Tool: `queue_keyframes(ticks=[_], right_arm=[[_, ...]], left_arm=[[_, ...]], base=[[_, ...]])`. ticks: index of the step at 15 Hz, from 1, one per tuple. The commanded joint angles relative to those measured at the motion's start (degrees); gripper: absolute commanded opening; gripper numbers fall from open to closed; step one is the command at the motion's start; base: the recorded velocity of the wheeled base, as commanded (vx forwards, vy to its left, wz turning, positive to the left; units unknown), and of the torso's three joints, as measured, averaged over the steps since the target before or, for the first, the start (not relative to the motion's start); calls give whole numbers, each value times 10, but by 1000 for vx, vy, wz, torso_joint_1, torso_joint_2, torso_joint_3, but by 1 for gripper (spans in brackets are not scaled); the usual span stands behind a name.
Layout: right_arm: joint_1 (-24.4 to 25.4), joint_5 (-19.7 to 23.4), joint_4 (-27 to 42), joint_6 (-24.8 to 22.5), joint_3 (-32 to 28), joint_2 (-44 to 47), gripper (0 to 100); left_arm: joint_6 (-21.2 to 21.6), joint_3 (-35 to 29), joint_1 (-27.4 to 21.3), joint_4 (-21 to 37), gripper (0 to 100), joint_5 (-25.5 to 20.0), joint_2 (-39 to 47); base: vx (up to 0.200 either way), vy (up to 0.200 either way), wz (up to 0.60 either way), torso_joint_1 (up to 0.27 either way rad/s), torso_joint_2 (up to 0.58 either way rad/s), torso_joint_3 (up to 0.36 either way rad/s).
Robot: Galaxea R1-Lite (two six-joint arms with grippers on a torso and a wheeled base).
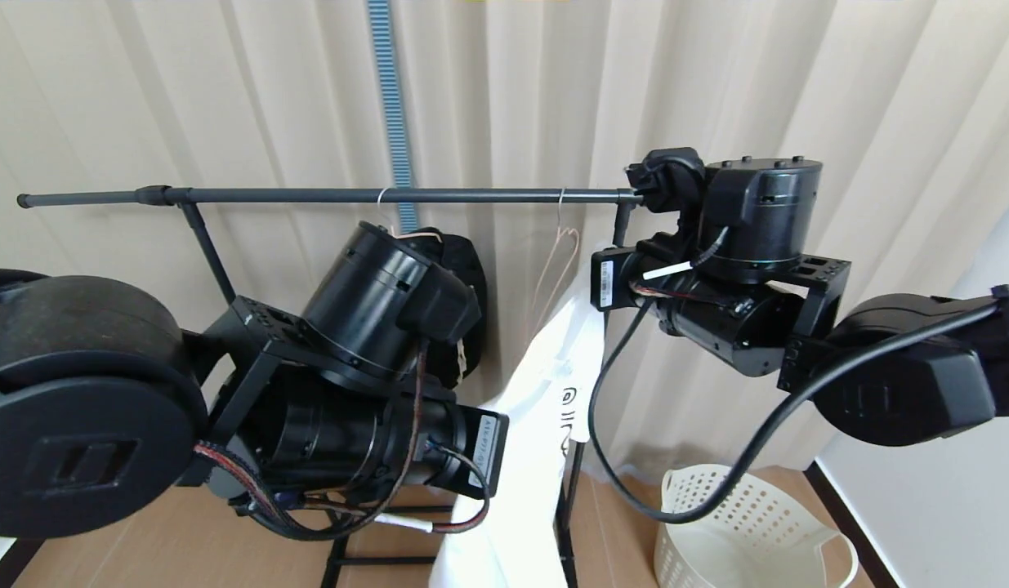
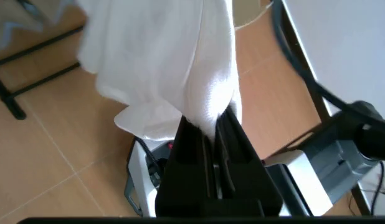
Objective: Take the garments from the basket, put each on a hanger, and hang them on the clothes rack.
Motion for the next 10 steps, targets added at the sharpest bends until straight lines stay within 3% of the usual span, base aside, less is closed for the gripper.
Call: queue_keyframes(ticks=[1, 7, 10], right_arm=[[-13, -5, 2, 0, 39, -54, 0], [-35, -21, 30, -3, 126, -155, 0], [-35, -22, 100, -3, 169, -204, 0]], left_arm=[[1, 2, 27, -2, 0, 9, -9], [38, -40, 66, -56, 0, 47, 49], [38, -105, 67, -67, 0, 49, 87]], base=[[0, 0, 0, 0, 0, 0], [0, 0, 0, 0, 0, 0], [0, 0, 0, 0, 0, 0]])
